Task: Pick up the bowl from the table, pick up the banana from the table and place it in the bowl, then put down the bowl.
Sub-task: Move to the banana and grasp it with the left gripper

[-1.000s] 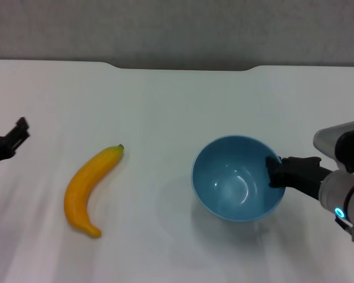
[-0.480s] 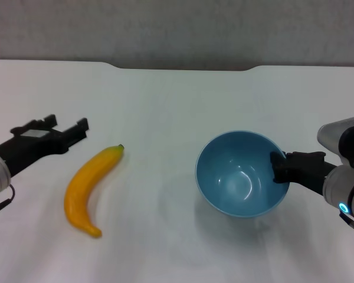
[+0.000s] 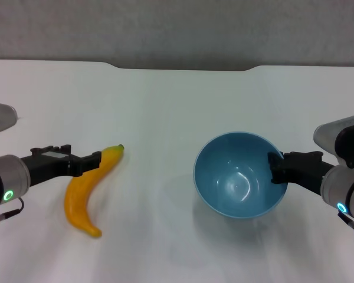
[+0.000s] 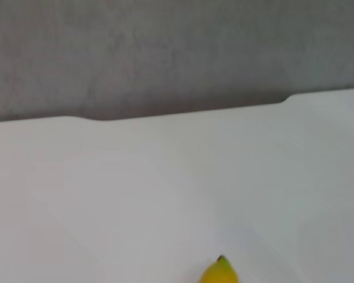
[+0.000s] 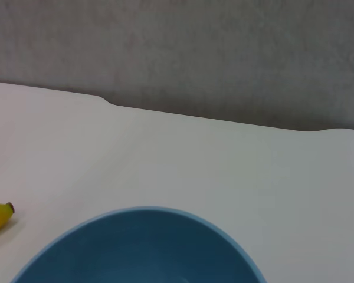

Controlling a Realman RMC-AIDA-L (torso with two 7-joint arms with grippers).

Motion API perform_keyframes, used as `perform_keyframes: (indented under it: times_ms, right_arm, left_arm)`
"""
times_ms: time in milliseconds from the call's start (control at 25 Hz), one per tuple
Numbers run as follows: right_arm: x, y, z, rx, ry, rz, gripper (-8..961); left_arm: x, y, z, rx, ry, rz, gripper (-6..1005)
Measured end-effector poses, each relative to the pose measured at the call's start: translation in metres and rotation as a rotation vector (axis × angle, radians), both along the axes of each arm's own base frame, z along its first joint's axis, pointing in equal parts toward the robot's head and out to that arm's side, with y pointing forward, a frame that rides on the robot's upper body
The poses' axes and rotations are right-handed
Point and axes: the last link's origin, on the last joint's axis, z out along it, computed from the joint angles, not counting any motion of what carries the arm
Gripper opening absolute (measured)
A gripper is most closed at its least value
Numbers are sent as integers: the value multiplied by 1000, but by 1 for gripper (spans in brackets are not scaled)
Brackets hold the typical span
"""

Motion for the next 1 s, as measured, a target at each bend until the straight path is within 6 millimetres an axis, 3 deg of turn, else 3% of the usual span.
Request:
perform_keyframes:
  times_ms: [520, 1000]
  right_arm:
    - [1, 0, 1, 3, 0, -1, 41]
    - [0, -1, -1, 3, 1, 4, 41]
  left_arm:
    - [7, -1, -22, 2, 87, -49, 866]
    - [-7, -3, -35, 28, 147, -45, 901]
